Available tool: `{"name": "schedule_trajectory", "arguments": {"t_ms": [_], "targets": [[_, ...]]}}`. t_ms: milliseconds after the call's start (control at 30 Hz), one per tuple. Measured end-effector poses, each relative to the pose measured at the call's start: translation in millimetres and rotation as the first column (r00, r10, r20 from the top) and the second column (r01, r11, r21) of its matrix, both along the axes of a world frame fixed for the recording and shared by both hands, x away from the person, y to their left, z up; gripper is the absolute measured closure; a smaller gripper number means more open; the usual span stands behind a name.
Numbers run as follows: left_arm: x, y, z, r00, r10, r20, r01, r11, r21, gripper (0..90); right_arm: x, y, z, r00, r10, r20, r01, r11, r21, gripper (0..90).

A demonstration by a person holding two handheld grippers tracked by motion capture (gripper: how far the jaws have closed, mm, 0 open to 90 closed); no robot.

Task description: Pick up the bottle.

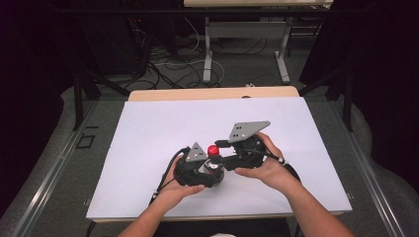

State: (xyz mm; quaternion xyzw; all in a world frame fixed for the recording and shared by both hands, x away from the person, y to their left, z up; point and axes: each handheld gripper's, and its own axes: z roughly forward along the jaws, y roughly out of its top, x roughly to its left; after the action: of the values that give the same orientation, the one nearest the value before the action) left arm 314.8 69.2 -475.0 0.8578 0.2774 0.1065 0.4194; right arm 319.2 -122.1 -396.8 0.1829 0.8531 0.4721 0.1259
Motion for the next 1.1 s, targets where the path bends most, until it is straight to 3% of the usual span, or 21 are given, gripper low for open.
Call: {"name": "schedule_trajectory", "arguments": {"t_ms": [133,333,367,567,600,700,767,867,900,1100], "targets": [[-0.3,-0.5,0.7,1.0000,0.000,0.010,0.000,1.0000,0.005,30.1,-5.5,4.7,-1.8,0.9988,-0.033,0.037,0.033,0.999,-0.004,50.0],[-0.5,-2.0,0.8,1.0000,-0.006,-0.005,0.006,1.0000,0.007,30.1,-3.0,10.6,-5.8,0.9984,-0.034,0.045,0.035,0.999,-0.016,52.7],[-0.6,-3.0,-0.4,0.9999,0.004,0.010,-0.004,1.0000,0.002,30.1,-2.5,11.8,-6.6,0.9985,-0.032,0.044,0.032,0.999,-0.012,53.2],[-0.7,-3.5,-0.4,1.0000,-0.004,0.007,0.004,1.0000,-0.003,30.1,1.4,17.7,-8.1,0.9977,-0.025,0.063,0.026,0.999,-0.018,59.2],[-0.6,-2.2,0.8,0.9999,-0.014,-0.005,0.014,0.9999,0.001,30.1,2.7,17.1,-7.2,0.9981,-0.014,0.060,0.016,1.000,-0.027,60.0],[-2.0,-1.9,0.5,0.9998,-0.013,0.012,0.013,0.9999,0.002,30.2,9.9,13.3,-5.7,0.9981,0.045,0.041,-0.044,0.999,-0.015,60.8],[-2.1,-1.5,0.9,0.9998,-0.017,0.009,0.017,0.9998,-0.008,30.1,16.1,8.7,-3.9,0.9967,0.080,0.008,-0.080,0.997,-0.007,61.0],[-2.9,-0.8,3.1,0.9997,-0.025,-0.006,0.025,0.9997,-0.005,30.1,21.1,3.8,-2.2,0.9950,0.095,-0.031,-0.094,0.995,0.014,61.1],[-2.9,-1.4,2.1,0.9998,-0.016,0.010,0.016,0.9998,-0.015,30.1,21.9,3.0,-2.0,0.9950,0.092,-0.039,-0.091,0.996,0.024,61.1],[-3.8,-0.6,2.0,0.9998,-0.016,0.013,0.016,0.9988,-0.047,30.1,24.3,-1.2,-0.4,0.9939,0.101,-0.044,-0.100,0.994,0.035,61.1]]}}
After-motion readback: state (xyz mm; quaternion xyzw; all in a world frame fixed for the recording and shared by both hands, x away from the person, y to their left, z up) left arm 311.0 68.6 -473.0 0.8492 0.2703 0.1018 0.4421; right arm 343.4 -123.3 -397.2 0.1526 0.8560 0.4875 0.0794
